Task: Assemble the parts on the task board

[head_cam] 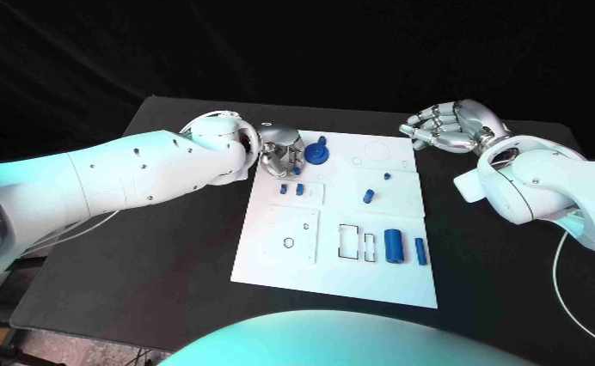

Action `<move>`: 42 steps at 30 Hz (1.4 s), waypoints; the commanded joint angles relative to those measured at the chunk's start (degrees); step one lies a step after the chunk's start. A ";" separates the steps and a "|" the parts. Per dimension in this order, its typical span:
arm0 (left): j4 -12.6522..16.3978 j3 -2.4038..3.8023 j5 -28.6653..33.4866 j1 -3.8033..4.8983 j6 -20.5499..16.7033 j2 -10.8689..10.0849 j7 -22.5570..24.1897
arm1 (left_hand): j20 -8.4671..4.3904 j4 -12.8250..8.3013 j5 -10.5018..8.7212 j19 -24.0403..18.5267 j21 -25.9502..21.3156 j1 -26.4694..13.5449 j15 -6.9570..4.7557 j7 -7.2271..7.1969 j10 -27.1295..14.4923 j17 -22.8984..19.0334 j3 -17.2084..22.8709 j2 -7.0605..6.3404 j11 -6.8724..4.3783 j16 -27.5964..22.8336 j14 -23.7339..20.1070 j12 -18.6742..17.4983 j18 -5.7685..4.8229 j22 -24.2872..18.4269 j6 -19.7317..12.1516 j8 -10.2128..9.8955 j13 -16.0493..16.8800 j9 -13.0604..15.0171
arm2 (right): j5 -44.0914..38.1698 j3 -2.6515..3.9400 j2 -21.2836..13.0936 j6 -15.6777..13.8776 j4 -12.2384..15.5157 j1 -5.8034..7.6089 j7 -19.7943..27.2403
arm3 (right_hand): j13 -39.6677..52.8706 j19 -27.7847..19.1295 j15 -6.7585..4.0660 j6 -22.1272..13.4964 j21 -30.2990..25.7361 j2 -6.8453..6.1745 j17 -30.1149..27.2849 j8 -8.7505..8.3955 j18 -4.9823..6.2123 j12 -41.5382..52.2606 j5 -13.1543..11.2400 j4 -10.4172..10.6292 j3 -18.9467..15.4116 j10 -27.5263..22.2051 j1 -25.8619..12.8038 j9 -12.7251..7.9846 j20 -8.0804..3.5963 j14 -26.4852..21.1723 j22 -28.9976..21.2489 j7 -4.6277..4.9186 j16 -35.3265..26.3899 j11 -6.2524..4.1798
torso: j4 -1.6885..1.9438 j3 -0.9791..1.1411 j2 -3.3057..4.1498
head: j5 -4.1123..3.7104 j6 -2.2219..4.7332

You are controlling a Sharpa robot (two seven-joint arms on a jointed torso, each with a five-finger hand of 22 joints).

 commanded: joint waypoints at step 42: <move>5.55 3.52 60.43 0.64 -5.86 -11.40 11.98 | 2.06 -0.72 0.36 -5.39 -6.36 2.76 2.70 2.48 -5.94 -20.14 0.21 1.56 3.09 -9.05 -11.66 -4.48 0.86 -6.44 -2.13 -1.48 -0.76 0.69 | -38.82 0.02 0.02 12.76 -0.27 -0.31 -3.05 | 0.08 10.79 -6.91 12.90 23.25 -9.62 14.19 -6.40 0.04 -17.09 -8.07 -5.16 25.76 14.93 11.31 -6.22 -7.48 20.65 16.92 -1.70 19.92 -4.96 | -0.14 0.02 0.00 | -2.77 1.44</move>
